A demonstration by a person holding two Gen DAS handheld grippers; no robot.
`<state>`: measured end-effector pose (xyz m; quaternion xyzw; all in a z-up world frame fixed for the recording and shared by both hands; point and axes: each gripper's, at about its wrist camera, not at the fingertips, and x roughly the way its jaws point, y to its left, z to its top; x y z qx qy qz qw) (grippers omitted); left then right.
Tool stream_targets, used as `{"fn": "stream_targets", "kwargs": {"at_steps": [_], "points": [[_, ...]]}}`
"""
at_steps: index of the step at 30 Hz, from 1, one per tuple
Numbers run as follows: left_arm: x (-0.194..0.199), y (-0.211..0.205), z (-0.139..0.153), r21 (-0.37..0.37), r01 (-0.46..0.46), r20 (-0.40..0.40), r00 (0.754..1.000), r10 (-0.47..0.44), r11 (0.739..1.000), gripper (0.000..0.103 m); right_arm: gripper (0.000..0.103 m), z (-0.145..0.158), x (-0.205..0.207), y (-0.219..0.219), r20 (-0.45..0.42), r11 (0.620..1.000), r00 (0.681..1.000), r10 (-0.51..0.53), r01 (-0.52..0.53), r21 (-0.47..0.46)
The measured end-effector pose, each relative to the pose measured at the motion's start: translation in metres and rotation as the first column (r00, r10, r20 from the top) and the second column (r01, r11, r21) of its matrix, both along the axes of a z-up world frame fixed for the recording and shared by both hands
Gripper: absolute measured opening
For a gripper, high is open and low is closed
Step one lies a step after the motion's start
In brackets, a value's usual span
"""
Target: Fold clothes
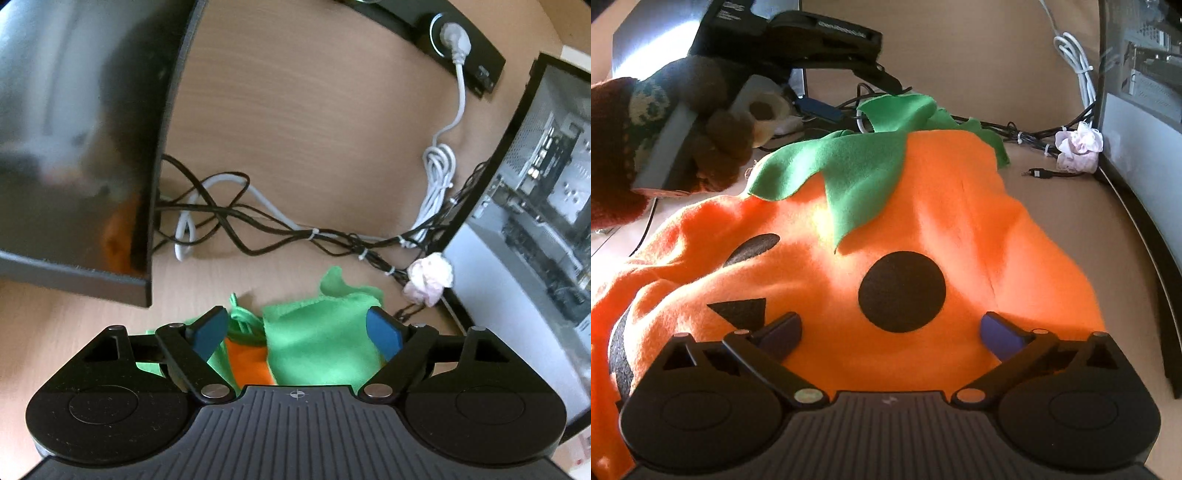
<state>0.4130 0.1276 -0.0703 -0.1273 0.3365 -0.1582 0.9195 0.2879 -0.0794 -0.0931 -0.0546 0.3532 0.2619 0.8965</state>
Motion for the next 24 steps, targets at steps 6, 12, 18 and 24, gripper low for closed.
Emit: {"fn": "stream_targets", "kwargs": {"at_steps": [6, 12, 18, 24], "points": [[0.014, -0.012, -0.010, 0.041, 0.048, 0.000, 0.999, -0.048, 0.998, 0.078, 0.103, 0.000, -0.001, -0.001, 0.002, 1.000, 1.000, -0.002, 0.002, 0.009], [0.024, -0.017, -0.015, 0.067, 0.075, -0.012, 0.997, -0.074, 0.995, 0.010, 0.103, 0.001, -0.001, -0.004, -0.001, 1.000, 1.000, -0.001, 0.001, 0.023], [0.005, -0.015, 0.012, 0.050, 0.073, 0.073, 0.994, -0.077, 0.996, 0.004, 0.103, 0.001, -0.001, -0.005, -0.005, 0.999, 1.000, -0.003, 0.003, 0.034], [-0.027, -0.037, 0.044, -0.024, 0.259, 0.144, 0.957, -0.253, 0.966, 0.004, 0.103, 0.001, -0.001, -0.005, -0.009, 0.999, 1.000, -0.009, 0.009, 0.032]]}}
